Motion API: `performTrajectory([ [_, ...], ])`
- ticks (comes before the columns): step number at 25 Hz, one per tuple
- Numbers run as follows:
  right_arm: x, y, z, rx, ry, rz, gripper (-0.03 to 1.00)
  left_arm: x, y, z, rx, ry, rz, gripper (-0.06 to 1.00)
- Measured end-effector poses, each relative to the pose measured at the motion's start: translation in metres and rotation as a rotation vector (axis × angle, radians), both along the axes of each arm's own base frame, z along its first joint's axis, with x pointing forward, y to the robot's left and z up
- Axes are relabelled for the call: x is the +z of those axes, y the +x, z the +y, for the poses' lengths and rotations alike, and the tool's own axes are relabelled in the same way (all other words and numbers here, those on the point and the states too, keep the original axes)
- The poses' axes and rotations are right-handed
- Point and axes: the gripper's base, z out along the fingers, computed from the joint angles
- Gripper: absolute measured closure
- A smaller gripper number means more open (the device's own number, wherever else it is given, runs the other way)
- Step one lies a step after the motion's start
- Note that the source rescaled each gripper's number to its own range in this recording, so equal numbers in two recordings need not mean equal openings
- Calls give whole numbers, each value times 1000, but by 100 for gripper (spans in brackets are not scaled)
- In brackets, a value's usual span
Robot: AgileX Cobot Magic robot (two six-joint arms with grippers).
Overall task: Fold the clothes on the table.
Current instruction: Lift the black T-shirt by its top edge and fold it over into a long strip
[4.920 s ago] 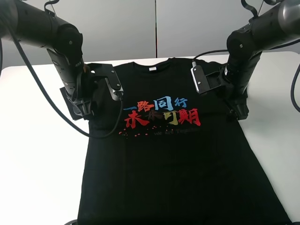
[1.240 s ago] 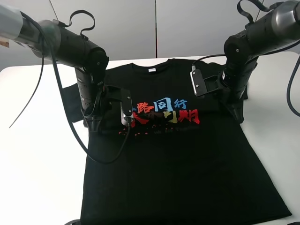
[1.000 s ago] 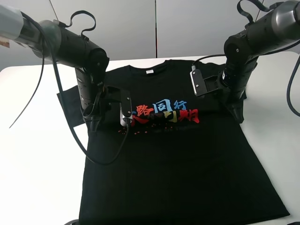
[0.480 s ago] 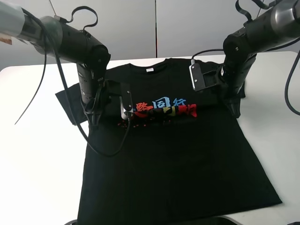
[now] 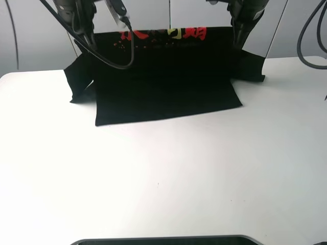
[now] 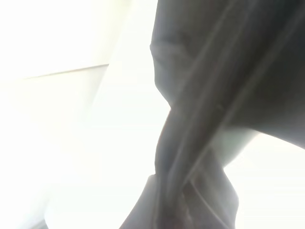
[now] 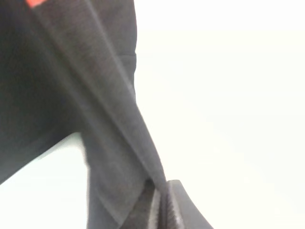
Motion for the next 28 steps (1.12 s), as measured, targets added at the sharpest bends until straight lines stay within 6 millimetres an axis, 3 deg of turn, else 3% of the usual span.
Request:
performTrajectory([
  [3, 5, -24, 2, -71, 86, 216, 97, 23, -26, 4, -58, -80, 126, 94],
  [6, -5, -44, 8, -111, 168, 433, 97, 19, -47, 3, -82, -174, 239, 94],
  [10, -30, -65, 14, -121, 247, 601, 97, -23, -77, 8, -127, -92, 407, 94],
  [13, -43, -73, 8, -106, 183, 648, 96, -49, -88, 21, -154, 57, 460, 94],
  [17, -35, -66, 0, -110, 128, 510, 96, -36, -72, 28, -96, 134, 273, 94],
  [23, 4, -40, -10, -15, 43, 54, 96, 21, -34, 14, -148, 67, -148, 94],
  [28, 50, -19, -14, -10, -31, -234, 96, 64, -17, 13, -132, -20, -373, 94],
])
